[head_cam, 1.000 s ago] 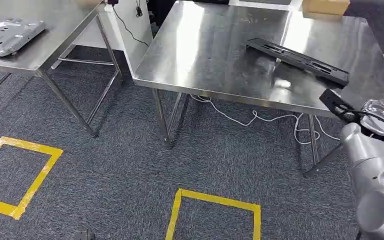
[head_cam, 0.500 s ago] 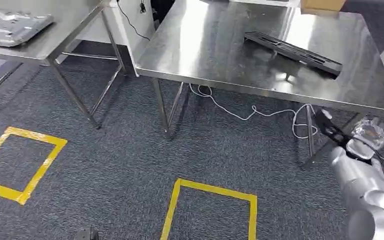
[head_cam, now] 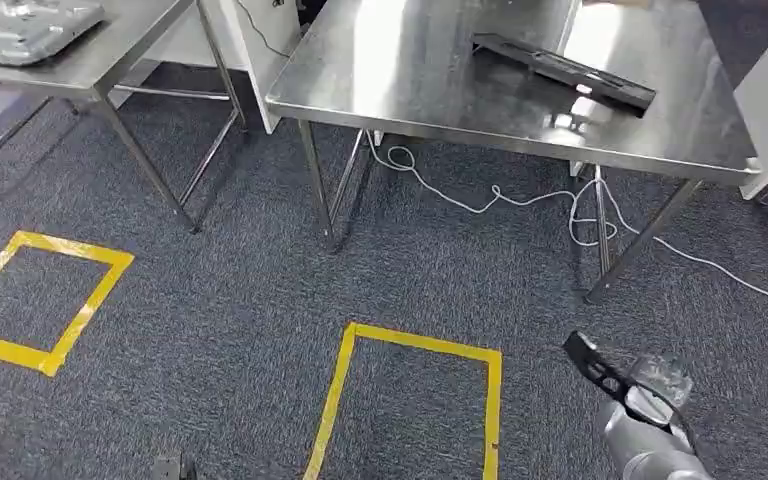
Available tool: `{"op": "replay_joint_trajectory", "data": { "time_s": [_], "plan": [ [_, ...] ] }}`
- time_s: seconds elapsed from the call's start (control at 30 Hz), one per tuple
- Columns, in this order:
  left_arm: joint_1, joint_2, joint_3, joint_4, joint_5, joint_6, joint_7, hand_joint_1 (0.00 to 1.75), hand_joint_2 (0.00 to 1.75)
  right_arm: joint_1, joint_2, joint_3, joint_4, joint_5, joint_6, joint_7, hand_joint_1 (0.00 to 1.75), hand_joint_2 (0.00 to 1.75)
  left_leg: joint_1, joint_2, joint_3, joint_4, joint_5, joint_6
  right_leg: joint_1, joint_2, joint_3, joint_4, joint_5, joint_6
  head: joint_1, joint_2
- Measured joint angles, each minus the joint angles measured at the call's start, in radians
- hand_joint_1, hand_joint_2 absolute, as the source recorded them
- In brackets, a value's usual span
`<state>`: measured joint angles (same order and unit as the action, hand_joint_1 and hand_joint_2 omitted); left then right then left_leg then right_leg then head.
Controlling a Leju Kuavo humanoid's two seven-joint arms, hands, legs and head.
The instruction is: Take the parts from the cabinet and place them on the table.
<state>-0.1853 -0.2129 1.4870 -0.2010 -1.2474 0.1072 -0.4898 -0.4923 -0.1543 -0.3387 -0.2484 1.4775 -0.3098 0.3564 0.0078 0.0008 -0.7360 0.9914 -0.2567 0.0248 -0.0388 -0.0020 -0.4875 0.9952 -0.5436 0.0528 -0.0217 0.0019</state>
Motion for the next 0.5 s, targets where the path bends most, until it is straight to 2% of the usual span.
{"op": "replay_joint_trajectory", "data": {
  "time_s": [0.03,0.07,0.1,0.13,0.17,0.2,0.23,0.27,0.3,0.33,0.37,0.4,0.43,0.47,0.5],
  "plan": [
    [0.003,0.0,0.0,0.0,-0.001,0.0,0.0,0.0,0.0,0.027,0.011,-0.011,0.002,-0.003,0.0,-0.013,0.0,1.75,0.009,0.001,0.002,-0.009,0.008,-0.006,0.001,-0.001,-0.002,0.002,0.002,-0.015,0.001,0.0],
    [0.009,0.0,0.0,0.0,-0.001,0.0,0.002,0.0,0.0,0.051,0.023,-0.023,0.007,-0.005,0.0,-0.023,0.0,1.75,0.016,-0.001,0.001,-0.002,-0.003,-0.013,-0.003,-0.009,-0.012,0.0,0.016,-0.033,0.003,0.0],
    [0.012,0.0,0.0,0.0,-0.002,0.0,0.003,0.0,0.0,0.065,0.029,-0.031,0.01,-0.005,0.001,-0.026,0.0,1.75,0.017,0.0,-0.01,0.03,-0.077,-0.018,0.0,-0.01,-0.023,0.0,0.03,-0.044,0.003,0.0],
    [0.013,-0.001,0.0,0.0,-0.001,0.0,0.003,0.0,0.0,0.074,0.035,-0.037,0.01,-0.005,0.001,-0.028,0.0,1.75,0.017,-0.001,-0.021,0.085,-0.158,-0.023,0.0,-0.01,-0.035,0.001,0.043,-0.05,0.0,0.0],
    [0.012,-0.001,0.0,0.0,-0.002,0.0,0.003,0.0,0.0,0.079,0.038,-0.042,0.011,-0.005,0.002,-0.029,0.0,1.75,0.018,-0.001,-0.033,0.157,-0.229,-0.028,0.0,-0.01,-0.042,0.001,0.056,-0.051,0.0,0.0],
    [0.009,0.0,0.0,0.0,-0.002,0.0,0.003,0.0,0.0,0.083,0.039,-0.047,0.011,-0.005,0.005,-0.029,0.0,1.75,0.018,0.0,-0.044,0.245,-0.281,-0.032,0.001,-0.009,-0.06,0.003,0.071,-0.05,0.0,0.0],
    [0.008,0.0,0.0,0.0,-0.002,0.0,0.003,0.0,0.0,0.088,0.04,-0.052,0.012,-0.005,0.008,-0.029,0.0,1.75,0.018,0.0,-0.044,0.309,-0.293,-0.032,0.003,-0.009,-0.076,0.005,0.083,-0.048,0.0,0.0],
    [0.008,0.0,0.0,0.0,-0.002,0.0,0.003,0.0,0.0,0.093,0.04,-0.057,0.013,-0.005,0.009,-0.029,0.0,1.75,0.018,0.0,-0.031,0.342,-0.276,-0.03,0.004,-0.009,-0.092,0.007,0.094,-0.047,0.0,0.0],
    [0.008,0.0,0.0,0.0,-0.002,0.0,0.003,0.0,0.0,0.096,0.04,-0.06,0.014,-0.005,0.01,-0.029,0.0,1.75,0.018,0.0,0.004,0.331,-0.244,-0.025,0.006,-0.009,-0.108,0.009,0.105,-0.044,0.0,0.0],
    [0.009,0.0,0.0,0.0,-0.002,0.0,0.003,0.0,0.0,0.099,0.042,-0.063,0.015,-0.005,0.014,-0.029,0.0,1.75,0.017,-0.001,0.057,0.282,-0.217,-0.018,0.007,-0.008,-0.121,0.009,0.113,-0.042,-0.002,0.0],
    [0.007,0.0,0.0,0.0,-0.002,0.001,0.003,0.0,0.0,0.1,0.044,-0.068,0.015,-0.008,0.026,-0.028,0.0,1.75,0.014,-0.004,0.126,0.203,-0.208,-0.007,0.009,-0.006,-0.13,0.009,0.123,-0.039,0.0,0.0],
    [0.003,0.002,0.0,0.0,-0.002,0.002,0.003,0.0,0.0,0.103,0.05,-0.071,0.016,-0.007,0.038,-0.022,0.0,1.75,0.01,-0.011,0.208,0.094,-0.241,0.009,0.005,-0.006,-0.132,0.009,0.132,-0.035,0.0,0.0],
    [0.0,0.003,0.0,0.0,-0.002,0.004,0.002,0.0,0.0,0.11,0.054,-0.073,0.016,-0.005,0.044,-0.019,0.0,1.75,0.005,-0.011,0.259,0.019,-0.276,0.013,0.012,-0.005,-0.135,0.009,0.14,-0.027,-0.001,0.0],
    [0.0,0.003,-0.001,0.0,-0.003,0.006,0.002,0.0,0.0,0.121,0.062,-0.079,0.018,-0.01,0.051,-0.018,0.0,1.75,0.001,-0.012,0.256,0.019,-0.273,0.003,0.005,-0.008,-0.133,0.0,0.15,-0.016,0.005,0.0],
    [0.001,0.003,-0.001,0.0,-0.005,0.007,0.002,0.0,0.0,0.13,0.066,-0.087,0.018,-0.014,0.052,-0.018,0.0,1.75,-0.006,-0.012,0.25,0.018,-0.261,0.013,0.0,-0.009,-0.131,-0.004,0.16,-0.011,0.003,0.0]
  ]
}}
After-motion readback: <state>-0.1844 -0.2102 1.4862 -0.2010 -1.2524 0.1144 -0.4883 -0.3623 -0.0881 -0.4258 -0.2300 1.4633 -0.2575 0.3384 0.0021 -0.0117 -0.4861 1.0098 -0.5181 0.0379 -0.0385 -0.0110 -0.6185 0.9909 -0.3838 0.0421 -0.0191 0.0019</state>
